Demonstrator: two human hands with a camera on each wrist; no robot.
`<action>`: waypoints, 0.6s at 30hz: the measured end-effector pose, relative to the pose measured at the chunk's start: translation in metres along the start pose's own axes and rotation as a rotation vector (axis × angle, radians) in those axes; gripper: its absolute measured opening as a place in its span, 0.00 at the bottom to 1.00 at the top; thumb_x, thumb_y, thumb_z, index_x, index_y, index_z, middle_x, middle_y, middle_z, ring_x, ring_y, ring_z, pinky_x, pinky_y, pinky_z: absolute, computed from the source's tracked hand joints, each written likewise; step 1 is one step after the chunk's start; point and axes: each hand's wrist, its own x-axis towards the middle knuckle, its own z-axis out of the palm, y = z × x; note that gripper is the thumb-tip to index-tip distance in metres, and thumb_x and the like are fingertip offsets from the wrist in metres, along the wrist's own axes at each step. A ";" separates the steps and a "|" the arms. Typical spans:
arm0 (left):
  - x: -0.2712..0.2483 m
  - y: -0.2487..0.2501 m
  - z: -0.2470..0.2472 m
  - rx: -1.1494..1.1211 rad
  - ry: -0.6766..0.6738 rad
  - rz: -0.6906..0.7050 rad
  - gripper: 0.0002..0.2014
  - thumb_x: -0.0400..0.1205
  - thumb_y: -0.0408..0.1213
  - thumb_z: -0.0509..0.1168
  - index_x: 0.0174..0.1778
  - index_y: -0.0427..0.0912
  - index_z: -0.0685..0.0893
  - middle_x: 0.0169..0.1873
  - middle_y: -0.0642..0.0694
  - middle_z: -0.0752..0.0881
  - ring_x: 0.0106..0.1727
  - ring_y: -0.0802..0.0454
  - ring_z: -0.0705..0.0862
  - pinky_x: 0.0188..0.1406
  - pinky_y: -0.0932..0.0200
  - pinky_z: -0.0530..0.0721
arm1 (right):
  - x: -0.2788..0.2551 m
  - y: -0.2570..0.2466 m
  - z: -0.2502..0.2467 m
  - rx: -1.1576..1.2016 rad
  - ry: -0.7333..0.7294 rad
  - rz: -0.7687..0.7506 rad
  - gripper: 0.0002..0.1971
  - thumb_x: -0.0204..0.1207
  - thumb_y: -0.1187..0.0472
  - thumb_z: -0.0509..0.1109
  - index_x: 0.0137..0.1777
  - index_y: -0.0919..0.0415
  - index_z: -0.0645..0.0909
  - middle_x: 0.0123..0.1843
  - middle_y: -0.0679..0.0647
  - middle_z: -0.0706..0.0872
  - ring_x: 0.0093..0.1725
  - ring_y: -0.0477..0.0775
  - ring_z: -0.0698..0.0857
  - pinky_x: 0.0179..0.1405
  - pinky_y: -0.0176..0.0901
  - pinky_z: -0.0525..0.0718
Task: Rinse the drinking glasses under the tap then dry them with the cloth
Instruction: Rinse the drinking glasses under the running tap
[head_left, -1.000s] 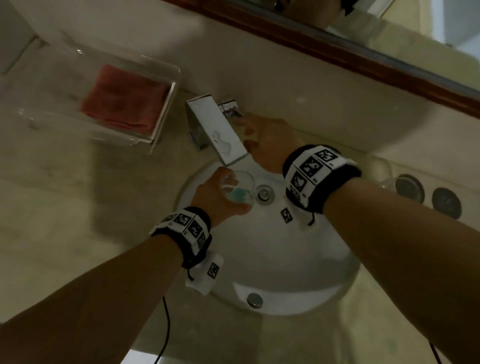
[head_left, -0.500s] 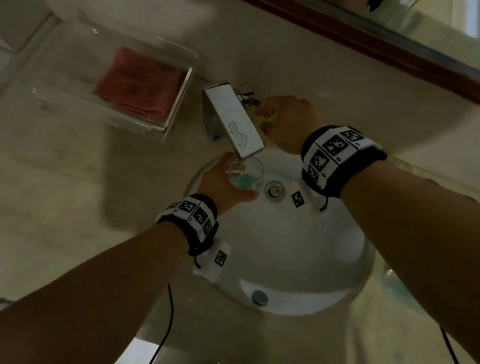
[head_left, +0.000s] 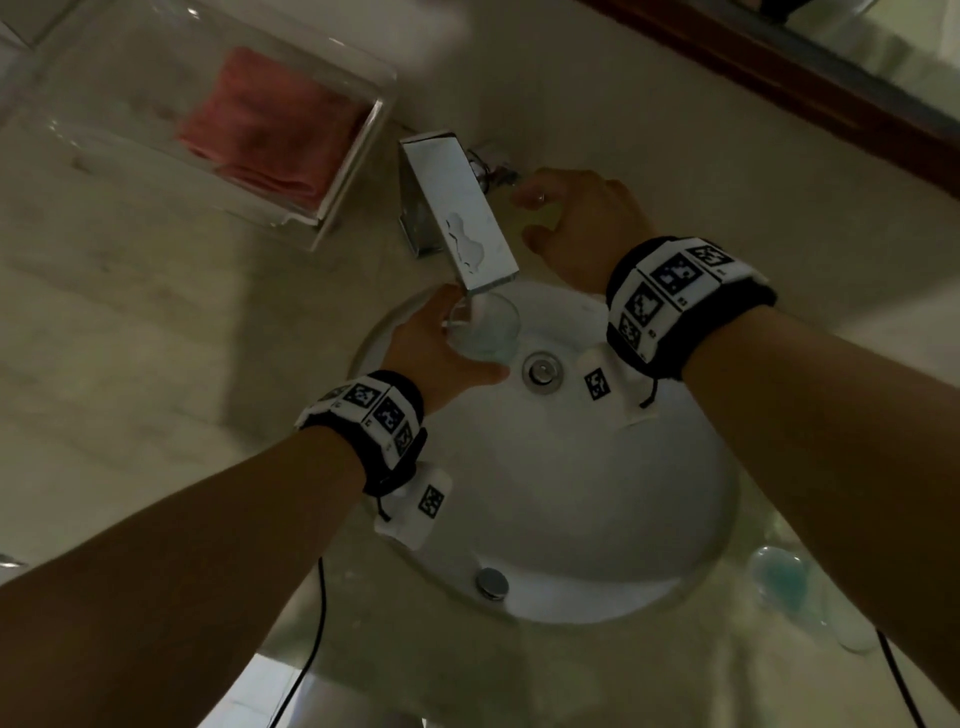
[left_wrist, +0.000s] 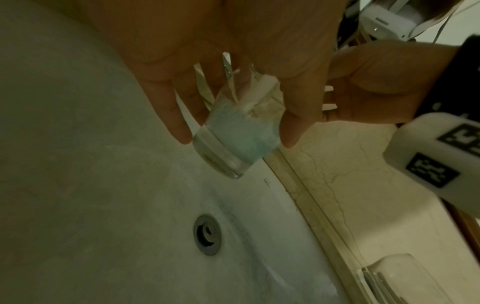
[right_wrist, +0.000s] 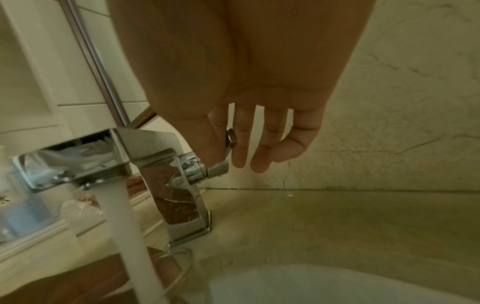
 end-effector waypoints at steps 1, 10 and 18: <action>0.000 0.001 0.000 0.016 0.002 -0.010 0.51 0.57 0.53 0.86 0.78 0.52 0.73 0.66 0.52 0.84 0.66 0.50 0.83 0.69 0.46 0.83 | 0.000 0.001 0.000 0.006 -0.002 -0.004 0.19 0.80 0.60 0.69 0.71 0.51 0.80 0.71 0.51 0.83 0.68 0.56 0.81 0.68 0.41 0.76; -0.002 0.001 -0.001 0.040 0.036 -0.039 0.51 0.57 0.55 0.85 0.78 0.55 0.72 0.67 0.53 0.83 0.65 0.50 0.83 0.67 0.46 0.83 | 0.001 0.005 0.002 0.000 0.021 -0.032 0.19 0.78 0.59 0.70 0.70 0.52 0.80 0.69 0.51 0.84 0.66 0.55 0.82 0.66 0.40 0.75; -0.008 -0.001 -0.001 0.207 -0.035 -0.140 0.38 0.68 0.58 0.80 0.72 0.48 0.77 0.60 0.52 0.83 0.64 0.48 0.82 0.61 0.55 0.79 | 0.001 0.008 0.006 0.005 0.032 -0.042 0.19 0.78 0.59 0.70 0.69 0.52 0.80 0.68 0.51 0.84 0.67 0.56 0.81 0.66 0.39 0.74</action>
